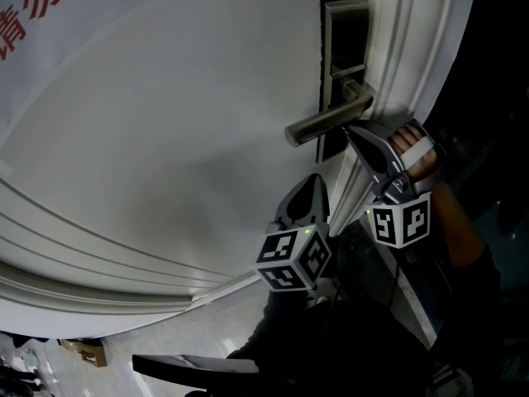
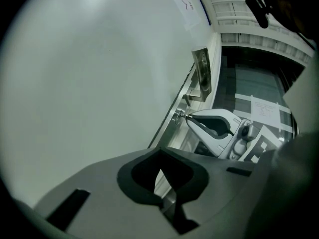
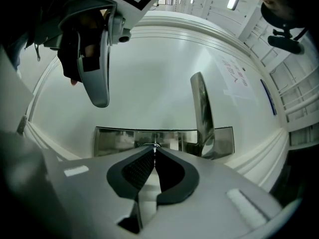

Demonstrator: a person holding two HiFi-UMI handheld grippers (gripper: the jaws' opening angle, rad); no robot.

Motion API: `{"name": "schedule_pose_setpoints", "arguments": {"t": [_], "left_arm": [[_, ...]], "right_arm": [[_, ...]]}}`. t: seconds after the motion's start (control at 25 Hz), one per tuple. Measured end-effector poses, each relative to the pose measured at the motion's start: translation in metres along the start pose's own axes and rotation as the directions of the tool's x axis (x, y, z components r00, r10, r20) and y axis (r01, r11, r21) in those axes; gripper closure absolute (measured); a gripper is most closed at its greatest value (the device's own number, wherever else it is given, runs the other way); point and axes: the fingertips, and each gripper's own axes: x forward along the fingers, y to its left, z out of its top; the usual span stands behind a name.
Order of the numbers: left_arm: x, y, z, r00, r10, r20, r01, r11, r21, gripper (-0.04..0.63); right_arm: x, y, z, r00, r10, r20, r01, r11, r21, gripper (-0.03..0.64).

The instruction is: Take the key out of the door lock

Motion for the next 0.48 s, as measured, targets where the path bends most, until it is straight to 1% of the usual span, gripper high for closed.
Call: {"name": "schedule_pose_setpoints", "arguments": {"t": [0.28, 0.36, 0.48], "left_arm": [[-0.0011, 0.0011, 0.0013, 1.0, 0.006, 0.006, -0.006, 1.0, -0.009, 0.595], [-0.0007, 0.0013, 0.0014, 1.0, 0.006, 0.006, -0.005, 1.0, -0.011, 0.595], [-0.0002, 0.0007, 0.0008, 1.0, 0.003, 0.004, -0.003, 1.0, -0.009, 0.597]], "right_arm": [[-0.0003, -0.0013, 0.0, 1.0, 0.008, 0.0, -0.008, 0.998, 0.07, 0.606], [0.0, -0.0013, 0.0, 1.0, 0.006, 0.002, -0.006, 0.998, 0.061, 0.606], [-0.0002, -0.0006, 0.0, 1.0, -0.002, 0.004, 0.002, 1.0, 0.023, 0.606]]}}
